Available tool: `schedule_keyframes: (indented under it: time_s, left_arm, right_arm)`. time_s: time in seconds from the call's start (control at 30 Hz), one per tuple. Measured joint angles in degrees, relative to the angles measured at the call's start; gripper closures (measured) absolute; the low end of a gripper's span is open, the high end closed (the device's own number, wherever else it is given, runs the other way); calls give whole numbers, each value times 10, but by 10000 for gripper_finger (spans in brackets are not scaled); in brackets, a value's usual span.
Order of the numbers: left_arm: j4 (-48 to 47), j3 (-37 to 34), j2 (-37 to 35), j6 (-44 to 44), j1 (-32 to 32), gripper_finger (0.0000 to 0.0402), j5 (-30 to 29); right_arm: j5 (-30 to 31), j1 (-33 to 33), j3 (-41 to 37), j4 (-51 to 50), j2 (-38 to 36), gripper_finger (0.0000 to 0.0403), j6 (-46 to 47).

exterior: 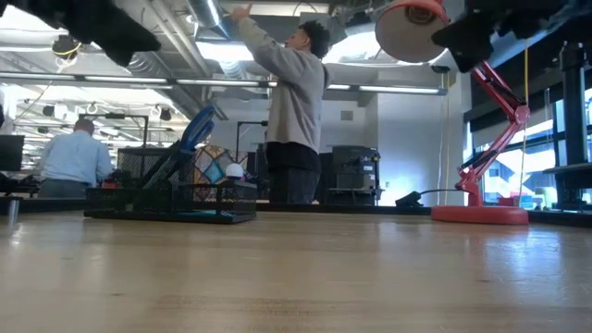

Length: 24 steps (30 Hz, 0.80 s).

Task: Pick and place office supplies into organizer
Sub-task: Return to Home Position

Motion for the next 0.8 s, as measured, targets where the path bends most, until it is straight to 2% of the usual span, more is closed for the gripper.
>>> schedule_keyframes:
  time_s: [0.2, 0.47, 0.8]
  left_arm:
    - [52, -80, -129, 1, -2, 348, 0]
    - [52, -136, -274, 1, -2, 350, -2]
    - [39, -163, -283, -4, -1, 355, -36]
  right_arm:
    - [0, 0, -84, 62, -90, 161, -10]
    - [0, -1, -145, 87, -159, 161, -43]
    - [0, -29, -213, 95, -277, 161, -55]
